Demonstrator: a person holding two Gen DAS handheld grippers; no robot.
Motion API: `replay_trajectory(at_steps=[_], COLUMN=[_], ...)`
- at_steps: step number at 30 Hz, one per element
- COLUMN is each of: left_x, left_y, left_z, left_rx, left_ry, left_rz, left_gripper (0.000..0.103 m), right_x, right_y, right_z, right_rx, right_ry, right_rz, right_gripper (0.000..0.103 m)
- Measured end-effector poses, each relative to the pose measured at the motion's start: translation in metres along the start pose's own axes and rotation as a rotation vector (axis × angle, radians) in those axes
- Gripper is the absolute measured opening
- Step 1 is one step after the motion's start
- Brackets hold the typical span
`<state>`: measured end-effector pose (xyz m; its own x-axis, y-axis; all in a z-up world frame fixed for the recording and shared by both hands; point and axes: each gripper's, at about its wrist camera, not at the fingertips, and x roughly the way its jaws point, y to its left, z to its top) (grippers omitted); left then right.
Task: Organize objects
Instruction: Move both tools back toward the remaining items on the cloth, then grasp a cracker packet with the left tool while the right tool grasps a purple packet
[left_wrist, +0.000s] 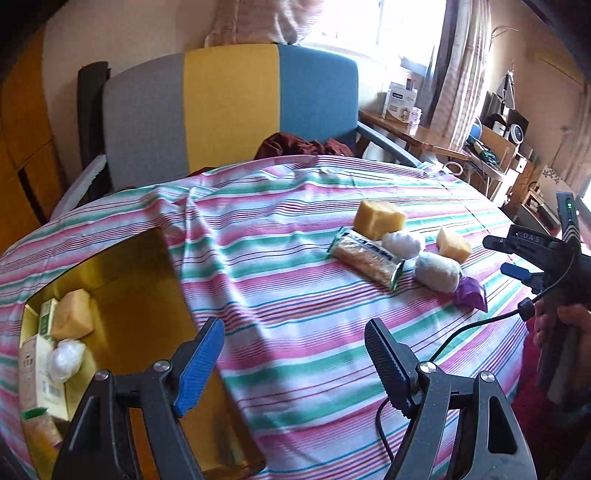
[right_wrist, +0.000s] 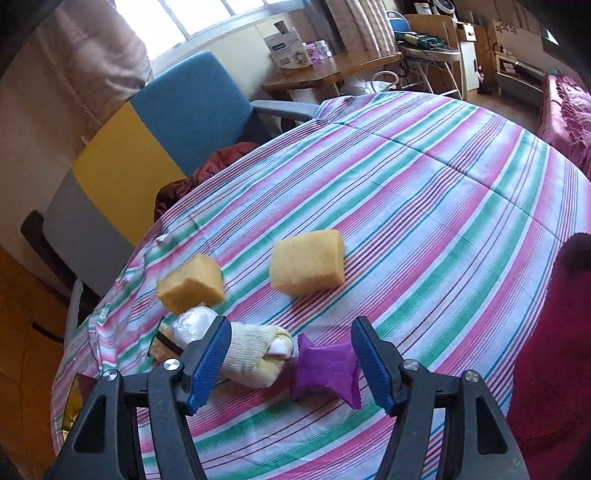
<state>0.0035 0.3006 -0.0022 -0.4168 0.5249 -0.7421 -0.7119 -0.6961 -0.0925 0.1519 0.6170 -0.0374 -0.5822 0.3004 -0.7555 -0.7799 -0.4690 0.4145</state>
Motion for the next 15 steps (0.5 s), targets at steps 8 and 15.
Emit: replay_trajectory(at_steps=[8, 15], left_x=[0.055, 0.110], left_y=[-0.029, -0.041], left_z=[0.025, 0.045], left_rx=[-0.030, -0.169], left_ry=[0.094, 0.211], left_rz=[-0.087, -0.152], left_gripper=[0.070, 0.059], right_x=[0.008, 0.014], right_y=[-0.016, -0.011], right_z=[0.003, 0.001], right_rx=[0.089, 0.073], right_ry=[0.046, 0.080], right_rz=[0.029, 0.056], right_gripper=[0.068, 0.069])
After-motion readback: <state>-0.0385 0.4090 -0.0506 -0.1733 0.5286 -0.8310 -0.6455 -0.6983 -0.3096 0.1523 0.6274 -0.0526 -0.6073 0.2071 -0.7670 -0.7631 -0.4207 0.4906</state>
